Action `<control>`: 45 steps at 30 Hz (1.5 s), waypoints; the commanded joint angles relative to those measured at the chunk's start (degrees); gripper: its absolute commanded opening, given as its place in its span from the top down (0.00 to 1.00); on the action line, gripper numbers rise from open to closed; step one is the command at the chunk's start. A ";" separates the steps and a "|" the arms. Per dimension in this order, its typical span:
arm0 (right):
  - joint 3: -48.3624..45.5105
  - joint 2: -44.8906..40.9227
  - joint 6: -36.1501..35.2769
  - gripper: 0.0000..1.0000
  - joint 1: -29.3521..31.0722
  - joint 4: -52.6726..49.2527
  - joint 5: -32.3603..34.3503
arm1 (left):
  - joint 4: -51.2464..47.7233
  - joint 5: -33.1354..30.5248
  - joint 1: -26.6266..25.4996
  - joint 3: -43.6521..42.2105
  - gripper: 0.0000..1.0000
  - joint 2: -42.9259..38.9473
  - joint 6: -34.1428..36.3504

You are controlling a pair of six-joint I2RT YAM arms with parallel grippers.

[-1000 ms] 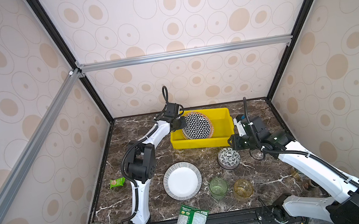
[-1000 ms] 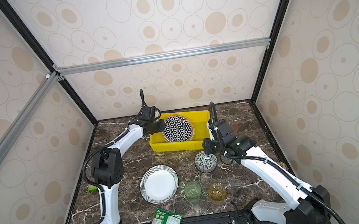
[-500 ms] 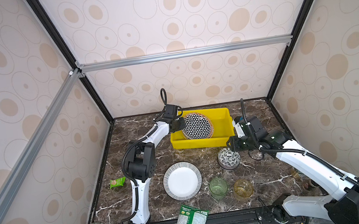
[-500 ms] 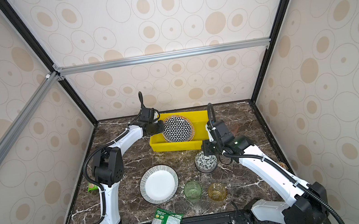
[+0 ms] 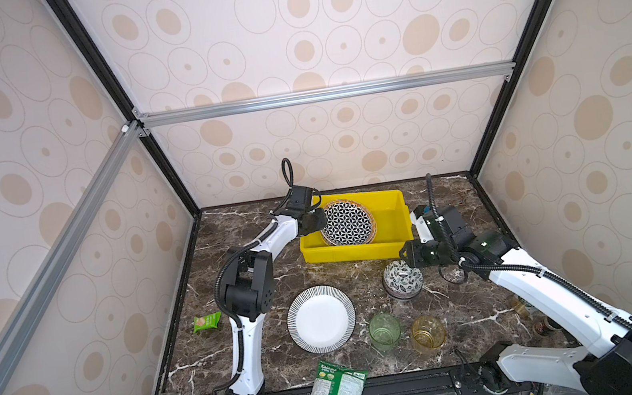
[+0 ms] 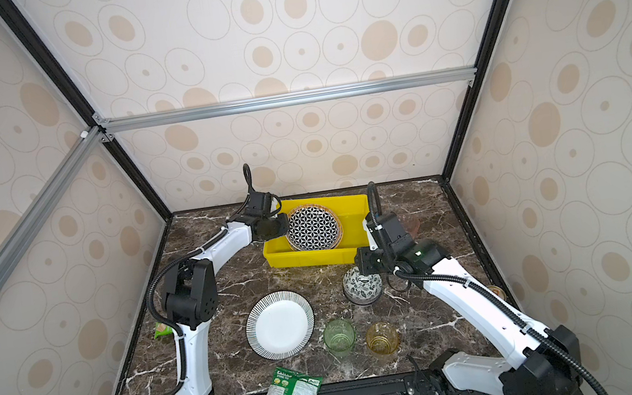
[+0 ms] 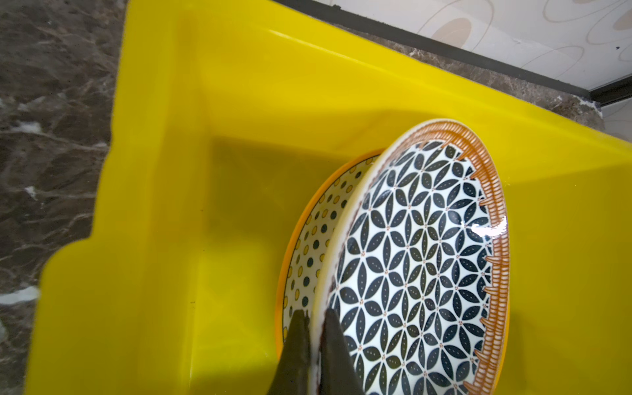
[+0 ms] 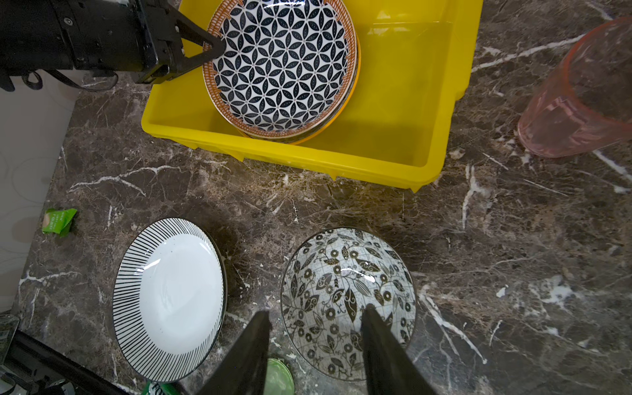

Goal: Place the mixed dishes into the plastic bin
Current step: 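Lower the geometric plate into the yellow bin and open the left gripper, then move both grippers to the rim of the black-striped white plate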

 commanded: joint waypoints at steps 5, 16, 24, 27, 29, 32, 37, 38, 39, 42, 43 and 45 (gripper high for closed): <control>-1.09 -0.78 1.17 0.52 -0.39 -1.31 -2.04 | 0.92 -2.36 0.34 -1.80 0.95 0.63 -1.45; -1.30 -0.33 1.73 0.52 -0.31 -0.82 -3.49 | 0.53 -3.79 0.60 -3.59 0.91 0.17 -2.04; -1.01 -0.33 1.88 0.52 -0.31 -0.69 -3.95 | -1.82 -3.40 0.58 0.76 0.87 1.83 -3.27; -0.83 -0.33 1.82 0.52 -0.31 -0.61 -4.10 | -2.76 -3.49 0.60 1.93 0.87 2.41 -3.45; -0.74 -0.34 1.73 0.52 -0.31 -0.56 -4.13 | -2.85 -3.41 0.52 1.95 0.87 2.40 -3.54; -0.74 -0.33 1.52 0.52 -0.31 -0.52 -4.24 | -3.21 -3.49 0.43 1.81 0.87 2.19 -3.45; -1.75 -0.21 1.21 0.52 -0.28 -0.52 -4.33 | -3.69 -3.31 0.12 1.34 0.87 0.75 -2.70; -1.95 -0.25 1.16 0.52 -0.30 -0.52 -4.33 | -3.63 -3.31 0.00 1.13 0.87 0.26 -2.42; -2.23 -0.17 1.22 0.52 -0.31 -0.60 -4.33 | -3.74 -3.36 -0.10 0.77 0.87 -0.54 -2.16; -2.57 -0.16 1.04 0.52 -0.31 -0.60 -4.93 | -3.65 -3.40 -0.18 -0.31 0.87 -3.13 -1.62; -2.59 -0.16 0.96 0.52 -0.31 -0.60 -5.26 | -3.56 -3.40 -0.26 -0.90 0.87 -4.22 -1.28; -2.59 -0.09 0.90 0.52 -0.17 -0.44 -6.00 | -3.57 -3.74 -0.43 -1.72 0.86 -6.40 -0.83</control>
